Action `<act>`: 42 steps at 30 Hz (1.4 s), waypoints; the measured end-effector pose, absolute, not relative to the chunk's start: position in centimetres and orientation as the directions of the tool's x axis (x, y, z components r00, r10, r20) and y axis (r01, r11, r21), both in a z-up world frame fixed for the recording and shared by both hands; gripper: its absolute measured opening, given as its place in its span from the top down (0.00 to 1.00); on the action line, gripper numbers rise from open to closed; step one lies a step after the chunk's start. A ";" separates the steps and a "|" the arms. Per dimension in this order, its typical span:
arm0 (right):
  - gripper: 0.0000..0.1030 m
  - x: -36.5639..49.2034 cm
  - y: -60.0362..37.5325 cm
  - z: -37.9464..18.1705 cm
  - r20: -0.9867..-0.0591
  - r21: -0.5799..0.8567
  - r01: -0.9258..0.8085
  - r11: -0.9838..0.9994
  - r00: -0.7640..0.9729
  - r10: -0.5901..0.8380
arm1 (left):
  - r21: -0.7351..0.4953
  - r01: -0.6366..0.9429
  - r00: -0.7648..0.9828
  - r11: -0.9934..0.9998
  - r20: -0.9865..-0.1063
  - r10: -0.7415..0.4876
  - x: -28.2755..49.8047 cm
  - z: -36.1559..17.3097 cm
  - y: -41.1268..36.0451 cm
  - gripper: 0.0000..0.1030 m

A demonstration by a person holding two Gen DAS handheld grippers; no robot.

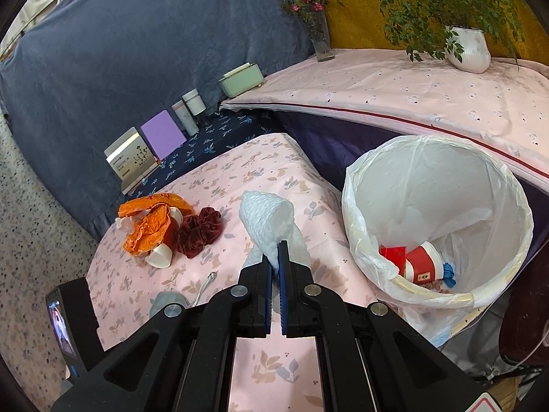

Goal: Collect trash

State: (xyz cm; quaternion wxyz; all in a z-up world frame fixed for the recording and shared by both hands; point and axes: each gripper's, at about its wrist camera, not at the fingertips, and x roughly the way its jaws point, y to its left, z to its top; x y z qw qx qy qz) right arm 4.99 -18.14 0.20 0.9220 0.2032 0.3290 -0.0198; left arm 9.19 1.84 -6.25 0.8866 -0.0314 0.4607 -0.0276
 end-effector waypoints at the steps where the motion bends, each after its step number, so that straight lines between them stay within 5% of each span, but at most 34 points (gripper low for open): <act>1: 0.97 5.0 -18.1 0.2 -0.614 0.361 0.170 0.917 0.783 0.096 | -0.082 0.027 0.579 0.996 -0.811 -0.083 9.1 -5.9 1.6 0.89; 21: 0.96 3.2 -25.6 5.4 -0.502 0.346 0.240 0.907 0.864 -0.037 | -0.055 0.314 0.708 0.948 -0.651 -0.272 8.8 4.6 -9.8 0.89; 42: 0.96 2.6 -34.1 2.1 -0.588 0.276 0.389 0.879 0.791 -0.166 | -0.024 0.493 0.618 0.870 -0.694 -0.370 10.5 2.2 -21.1 0.89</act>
